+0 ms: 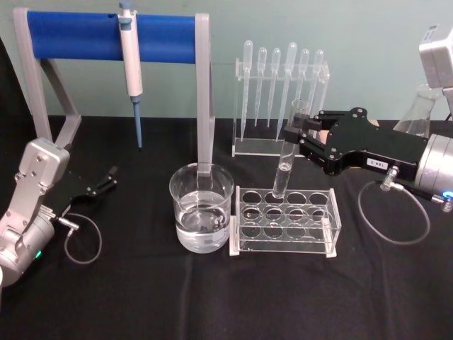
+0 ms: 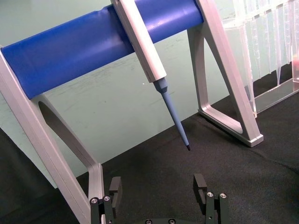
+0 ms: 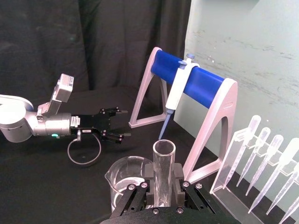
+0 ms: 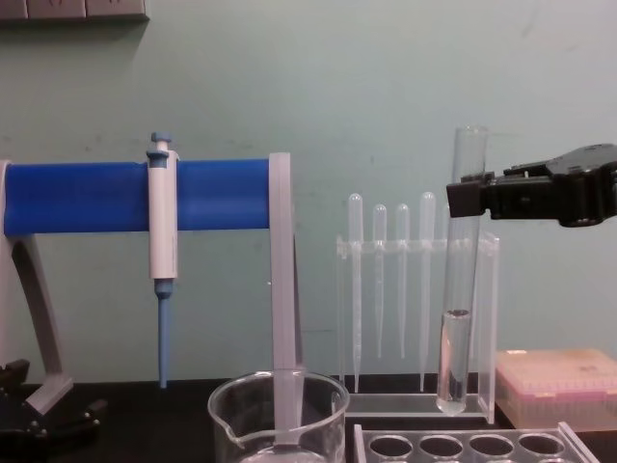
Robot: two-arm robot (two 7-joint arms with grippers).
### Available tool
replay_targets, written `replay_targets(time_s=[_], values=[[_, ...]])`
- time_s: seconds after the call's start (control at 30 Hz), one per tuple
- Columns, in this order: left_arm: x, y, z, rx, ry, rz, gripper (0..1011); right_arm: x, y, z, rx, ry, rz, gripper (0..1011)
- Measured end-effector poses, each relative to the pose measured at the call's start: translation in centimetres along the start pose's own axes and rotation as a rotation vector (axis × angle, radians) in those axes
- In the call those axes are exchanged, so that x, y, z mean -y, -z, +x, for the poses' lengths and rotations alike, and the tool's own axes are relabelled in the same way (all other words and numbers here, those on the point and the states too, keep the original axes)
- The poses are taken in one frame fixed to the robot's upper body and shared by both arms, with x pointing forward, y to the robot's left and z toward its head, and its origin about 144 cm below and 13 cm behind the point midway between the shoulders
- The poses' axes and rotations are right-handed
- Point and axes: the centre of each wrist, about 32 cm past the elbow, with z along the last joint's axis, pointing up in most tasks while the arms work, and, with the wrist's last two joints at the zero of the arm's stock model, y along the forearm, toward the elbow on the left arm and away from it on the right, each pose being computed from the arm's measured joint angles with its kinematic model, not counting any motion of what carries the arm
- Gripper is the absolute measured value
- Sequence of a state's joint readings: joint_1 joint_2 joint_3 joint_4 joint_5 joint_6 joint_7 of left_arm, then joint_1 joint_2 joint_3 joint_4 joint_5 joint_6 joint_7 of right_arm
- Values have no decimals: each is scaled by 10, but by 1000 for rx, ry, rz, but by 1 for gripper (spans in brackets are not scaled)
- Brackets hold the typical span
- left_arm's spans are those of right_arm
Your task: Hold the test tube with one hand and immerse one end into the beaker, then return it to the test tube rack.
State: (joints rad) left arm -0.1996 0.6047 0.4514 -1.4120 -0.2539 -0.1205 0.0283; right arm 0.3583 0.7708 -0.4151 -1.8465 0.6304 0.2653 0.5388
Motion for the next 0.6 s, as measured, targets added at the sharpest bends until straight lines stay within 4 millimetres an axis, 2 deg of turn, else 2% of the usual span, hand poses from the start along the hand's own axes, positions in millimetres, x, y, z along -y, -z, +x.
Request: replay_targets(time_s=[0.6], values=[[0, 0, 0, 0, 0, 0, 1000, 0, 0, 0, 0, 0, 0, 243]])
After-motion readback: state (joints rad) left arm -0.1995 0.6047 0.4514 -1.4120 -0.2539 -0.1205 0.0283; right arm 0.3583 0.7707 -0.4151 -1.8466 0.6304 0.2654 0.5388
